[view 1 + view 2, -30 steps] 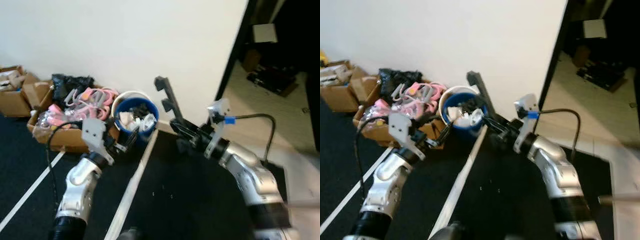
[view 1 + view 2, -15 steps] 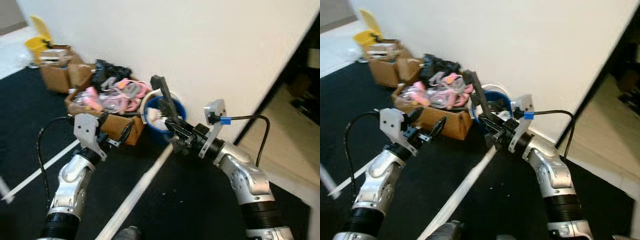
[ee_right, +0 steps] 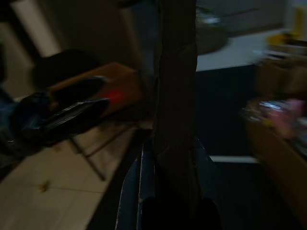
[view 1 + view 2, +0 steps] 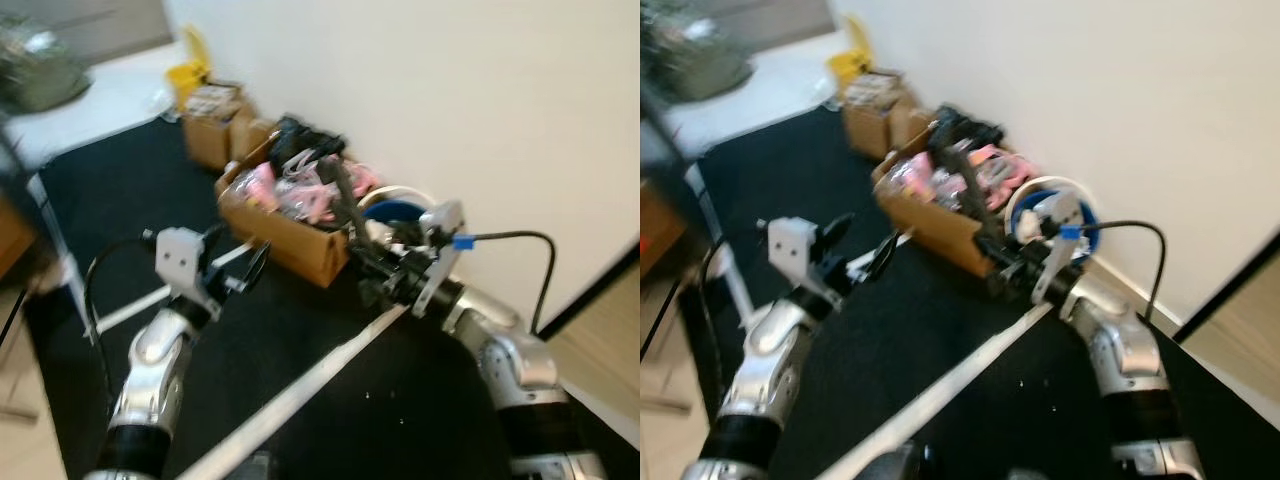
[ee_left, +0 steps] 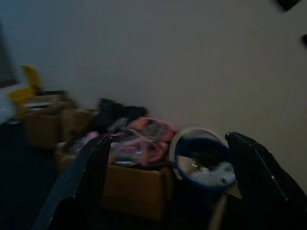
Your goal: Picking trash to rubbish bin
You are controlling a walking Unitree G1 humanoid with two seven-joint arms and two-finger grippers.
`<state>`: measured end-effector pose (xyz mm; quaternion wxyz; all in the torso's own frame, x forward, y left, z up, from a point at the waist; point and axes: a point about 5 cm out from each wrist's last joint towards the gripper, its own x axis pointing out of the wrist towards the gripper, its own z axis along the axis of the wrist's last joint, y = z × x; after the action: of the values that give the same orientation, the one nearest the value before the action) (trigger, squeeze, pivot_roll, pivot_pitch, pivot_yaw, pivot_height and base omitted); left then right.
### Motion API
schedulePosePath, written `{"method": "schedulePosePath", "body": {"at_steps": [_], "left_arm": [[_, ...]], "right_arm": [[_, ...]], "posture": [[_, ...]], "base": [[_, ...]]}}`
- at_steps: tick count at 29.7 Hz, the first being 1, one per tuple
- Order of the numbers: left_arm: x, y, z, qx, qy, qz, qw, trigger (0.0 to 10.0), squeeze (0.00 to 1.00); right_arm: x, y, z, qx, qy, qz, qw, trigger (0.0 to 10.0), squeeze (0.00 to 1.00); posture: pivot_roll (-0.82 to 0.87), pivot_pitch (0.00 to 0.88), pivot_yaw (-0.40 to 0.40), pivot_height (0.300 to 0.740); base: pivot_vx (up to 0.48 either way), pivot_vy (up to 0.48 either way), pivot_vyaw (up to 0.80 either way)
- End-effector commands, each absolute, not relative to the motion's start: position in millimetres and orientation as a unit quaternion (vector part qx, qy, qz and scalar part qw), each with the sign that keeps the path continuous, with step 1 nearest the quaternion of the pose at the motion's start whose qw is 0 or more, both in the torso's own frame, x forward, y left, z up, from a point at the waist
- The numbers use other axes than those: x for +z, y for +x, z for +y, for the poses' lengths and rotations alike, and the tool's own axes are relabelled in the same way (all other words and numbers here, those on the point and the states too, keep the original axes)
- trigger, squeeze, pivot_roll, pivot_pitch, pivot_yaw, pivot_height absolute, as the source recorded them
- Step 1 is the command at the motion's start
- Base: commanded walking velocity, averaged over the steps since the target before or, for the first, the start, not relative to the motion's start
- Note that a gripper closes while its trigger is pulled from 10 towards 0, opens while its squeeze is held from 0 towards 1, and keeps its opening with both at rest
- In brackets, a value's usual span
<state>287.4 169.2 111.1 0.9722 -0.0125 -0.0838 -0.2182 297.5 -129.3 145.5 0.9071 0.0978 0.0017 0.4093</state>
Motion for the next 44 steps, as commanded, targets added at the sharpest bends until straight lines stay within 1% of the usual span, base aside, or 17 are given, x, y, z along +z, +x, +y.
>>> {"method": "schedulePosePath", "body": {"at_steps": [1,11,13,15,17,19,21,22,23,24,25,26,28,34,41,44], "left_arm": [[106.0,286.1,166.7,-0.223,-0.008,-0.072,0.972,10.0,0.00],[105.4,284.3,164.0,-0.234,-0.015,-0.068,0.970,10.0,0.00],[105.1,276.5,160.2,-0.285,-0.034,-0.061,0.956,10.0,0.00],[105.2,274.3,159.6,-0.298,-0.036,-0.059,0.952,10.0,0.00],[104.4,266.1,161.9,-0.343,-0.045,-0.043,0.937,10.0,0.00],[99.3,254.9,165.2,-0.394,-0.038,-0.011,0.918,10.0,0.00],[99.3,254.9,165.2,-0.394,-0.038,-0.011,0.918,10.0,0.00],[95.7,248.6,165.9,-0.417,-0.040,0.009,0.908,10.0,0.00],[95.7,248.6,165.9,-0.417,-0.040,0.009,0.908,10.0,0.00],[90.7,240.2,163.8,-0.451,-0.048,0.037,0.890,10.0,0.00],[89.2,237.9,162.6,-0.459,-0.054,0.045,0.885,10.0,0.00],[89.2,237.9,162.6,-0.459,-0.054,0.045,0.885,10.0,0.00],[87.7,232.9,158.6,-0.476,-0.071,0.050,0.875,10.0,0.00],[89.3,228.5,156.8,-0.486,-0.087,0.049,0.868,10.0,0.00],[95.7,226.6,155.9,-0.483,-0.100,0.040,0.869,10.0,0.00],[107.8,226.7,151.2,-0.484,-0.112,0.035,0.867,10.0,0.00]], "right_arm": [[141.6,296.3,-133.8,0.402,0.094,0.007,0.911,10.0,0.00],[140.8,296.4,-133.9,0.401,0.093,0.007,0.911,10.0,0.00],[140.8,296.5,-134.0,0.400,0.093,0.007,0.912,10.0,0.00],[140.8,296.5,-134.0,0.400,0.093,0.007,0.912,10.0,0.00],[141.1,296.8,-134.4,0.400,0.093,0.007,0.912,10.0,0.00],[141.3,297.2,-134.8,0.400,0.093,0.007,0.912,10.0,0.00],[141.3,297.2,-134.8,0.400,0.093,0.007,0.912,10.0,0.00],[141.3,297.4,-135.0,0.400,0.093,0.007,0.912,10.0,0.00],[141.3,297.4,-135.0,0.400,0.093,0.007,0.912,10.0,0.00],[141.3,297.5,-135.3,0.399,0.092,0.007,0.912,10.0,0.00],[141.2,297.5,-135.3,0.399,0.092,0.007,0.912,10.0,0.00],[141.2,297.5,-135.3,0.399,0.092,0.007,0.912,10.0,0.00],[141.2,297.5,-135.3,0.399,0.091,0.007,0.912,10.0,0.00],[141.1,297.6,-135.4,0.399,0.092,0.007,0.912,10.0,0.00],[141.1,297.7,-135.1,0.400,0.093,0.007,0.912,10.0,0.00],[142.7,297.7,-135.1,0.398,0.100,-0.002,0.912,10.0,0.00]], "posture": [[0.02,0.000,0.000,0.740],[0.02,0.000,0.001,0.740],[0.02,0.000,0.001,0.740],[0.02,0.000,0.001,0.740],[0.02,0.000,-0.001,0.740],[0.02,0.000,-0.002,0.740],[0.02,0.000,-0.002,0.740],[0.02,0.000,0.000,0.740],[0.02,0.000,0.000,0.740],[0.02,0.000,0.000,0.740],[0.02,0.000,0.000,0.740],[0.02,0.000,0.000,0.740],[0.02,0.000,0.000,0.740],[0.02,0.000,-0.001,0.740],[0.02,0.000,0.000,0.740],[0.02,0.000,0.000,0.740]], "base": [[0.000,0.000,0.77],[0.000,0.000,0.77],[0.000,0.000,0.77],[0.000,0.000,0.77],[0.000,0.000,0.77],[0.000,0.000,0.77],[0.000,0.000,0.77],[0.000,0.000,0.77],[0.000,0.000,0.77],[0.000,0.000,0.77],[0.000,0.000,0.77],[0.000,0.000,0.77],[0.000,0.000,0.77],[0.000,0.000,0.77],[0.000,0.000,0.77],[0.000,0.000,0.76]]}}
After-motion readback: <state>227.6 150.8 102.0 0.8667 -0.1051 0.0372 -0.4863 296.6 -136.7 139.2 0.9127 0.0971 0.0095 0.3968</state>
